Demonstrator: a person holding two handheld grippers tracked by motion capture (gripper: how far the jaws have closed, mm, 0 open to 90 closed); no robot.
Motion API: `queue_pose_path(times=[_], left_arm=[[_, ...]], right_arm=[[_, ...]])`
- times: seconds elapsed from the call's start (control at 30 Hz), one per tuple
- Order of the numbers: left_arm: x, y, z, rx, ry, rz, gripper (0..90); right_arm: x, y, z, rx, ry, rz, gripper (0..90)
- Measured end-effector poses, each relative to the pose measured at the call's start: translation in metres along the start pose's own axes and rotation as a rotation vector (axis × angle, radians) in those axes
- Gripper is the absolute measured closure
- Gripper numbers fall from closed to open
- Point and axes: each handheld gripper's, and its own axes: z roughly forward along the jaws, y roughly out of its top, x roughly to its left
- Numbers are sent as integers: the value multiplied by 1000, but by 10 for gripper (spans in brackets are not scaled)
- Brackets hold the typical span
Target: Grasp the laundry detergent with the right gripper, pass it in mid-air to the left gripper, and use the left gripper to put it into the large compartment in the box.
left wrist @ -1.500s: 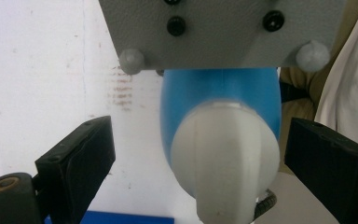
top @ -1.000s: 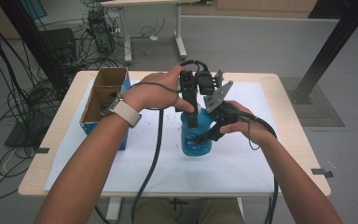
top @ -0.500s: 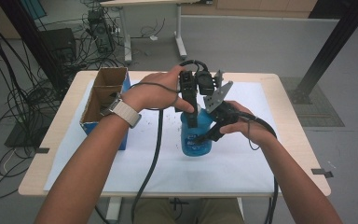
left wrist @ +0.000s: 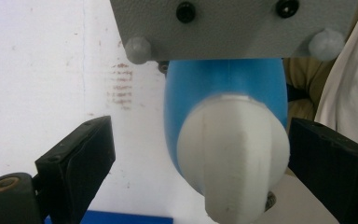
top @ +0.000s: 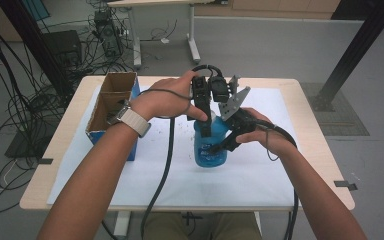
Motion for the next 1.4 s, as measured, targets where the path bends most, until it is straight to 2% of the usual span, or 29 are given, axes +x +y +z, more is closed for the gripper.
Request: queue_pose_path(times=[0.9,1.4], left_arm=[[1,-1,2,-11,-2,-2,90],[1,0,8,-15,-14,-4,88]], right_arm=[[0,0,0,-4,7,5,438],[0,1,-1,-11,5,7,438]])
